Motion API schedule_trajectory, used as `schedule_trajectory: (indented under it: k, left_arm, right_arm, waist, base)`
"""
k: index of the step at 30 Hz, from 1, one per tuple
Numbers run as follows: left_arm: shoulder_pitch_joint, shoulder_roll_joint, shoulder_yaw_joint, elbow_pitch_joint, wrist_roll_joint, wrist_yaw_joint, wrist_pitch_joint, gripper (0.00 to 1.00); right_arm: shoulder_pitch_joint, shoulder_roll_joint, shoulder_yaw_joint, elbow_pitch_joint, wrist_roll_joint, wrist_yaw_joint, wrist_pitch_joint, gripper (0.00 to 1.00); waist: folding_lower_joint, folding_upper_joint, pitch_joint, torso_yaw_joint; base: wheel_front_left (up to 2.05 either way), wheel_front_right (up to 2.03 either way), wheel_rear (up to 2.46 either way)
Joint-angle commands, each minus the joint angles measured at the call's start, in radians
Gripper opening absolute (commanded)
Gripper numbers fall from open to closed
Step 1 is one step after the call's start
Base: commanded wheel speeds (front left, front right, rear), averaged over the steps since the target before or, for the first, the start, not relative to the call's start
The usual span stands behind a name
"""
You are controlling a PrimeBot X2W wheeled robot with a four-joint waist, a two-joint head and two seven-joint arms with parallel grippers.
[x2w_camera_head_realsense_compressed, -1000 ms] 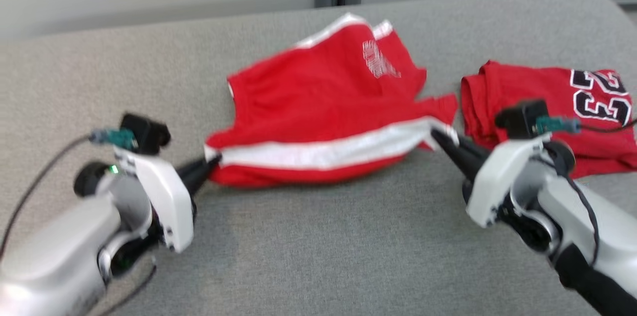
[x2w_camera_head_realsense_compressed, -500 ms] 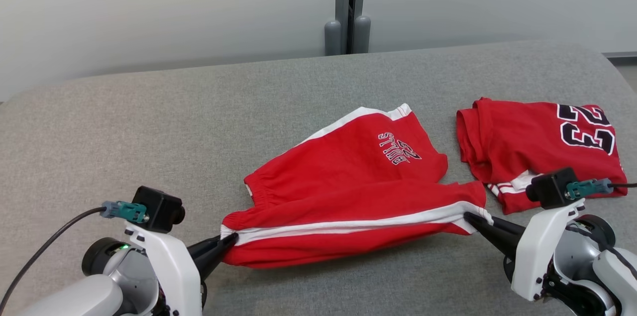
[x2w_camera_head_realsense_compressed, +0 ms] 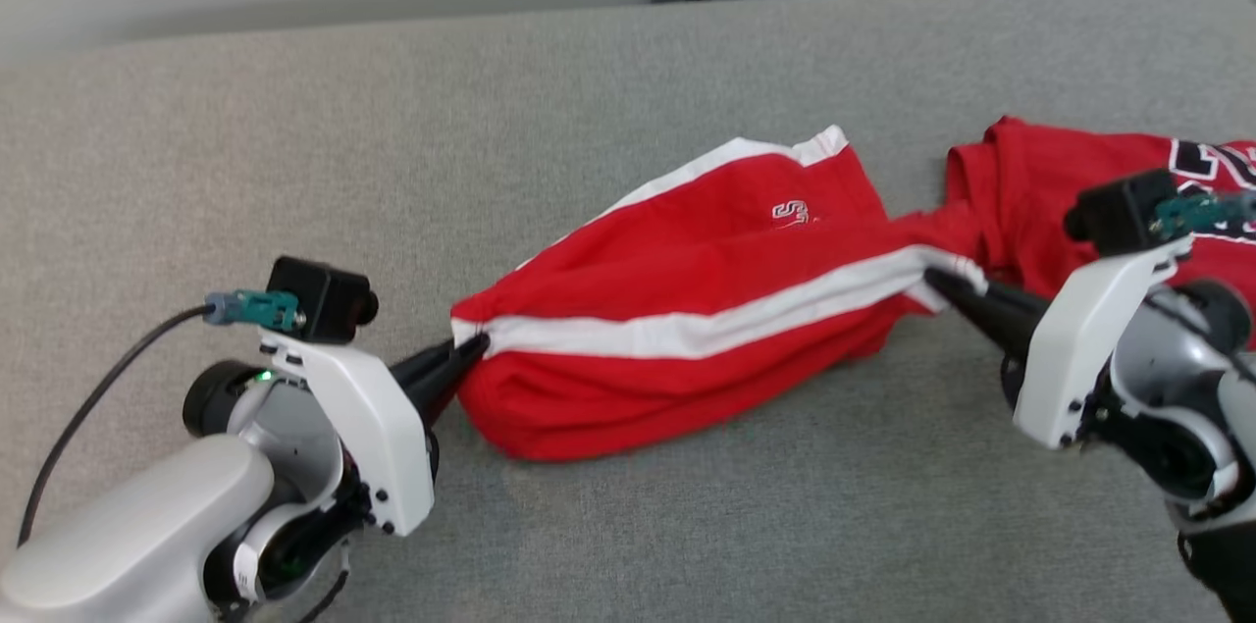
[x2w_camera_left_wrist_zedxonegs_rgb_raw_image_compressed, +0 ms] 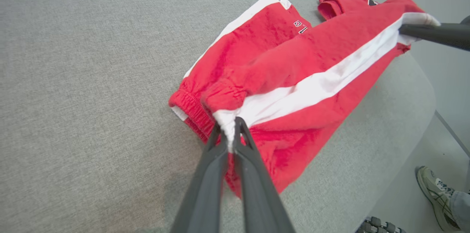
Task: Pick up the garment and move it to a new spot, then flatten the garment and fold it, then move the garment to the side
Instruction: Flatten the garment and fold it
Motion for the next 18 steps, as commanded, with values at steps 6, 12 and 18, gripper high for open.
schedule_trajectory:
  k: [6,12,18]
  left_arm:
    - [-0.048,-0.027,0.043,0.046,0.019,0.012,-0.059,0.00]
    - [-0.075,-0.069,0.060,0.086,0.027,0.000,-0.091,0.00]
    - [-0.102,-0.111,0.057,0.132,0.035,-0.018,-0.099,0.00]
  right_arm:
    - [-0.088,0.030,-0.089,0.022,-0.049,0.000,0.036,0.00]
    - [-0.161,0.052,-0.107,0.087,-0.068,0.000,0.030,0.00]
    - [-0.190,0.066,-0.112,0.154,-0.083,0.000,0.030,0.02]
  waist:
    - [0.0000,0.0000,0.111,0.038]
    - [0.0000,0.0000,0.175,0.064]
    - [0.0000,0.0000,0.204,0.081]
  base:
    - [0.00,0.00,0.00]
    - [0.00,0.00,0.00]
    - [0.00,0.00,0.00]
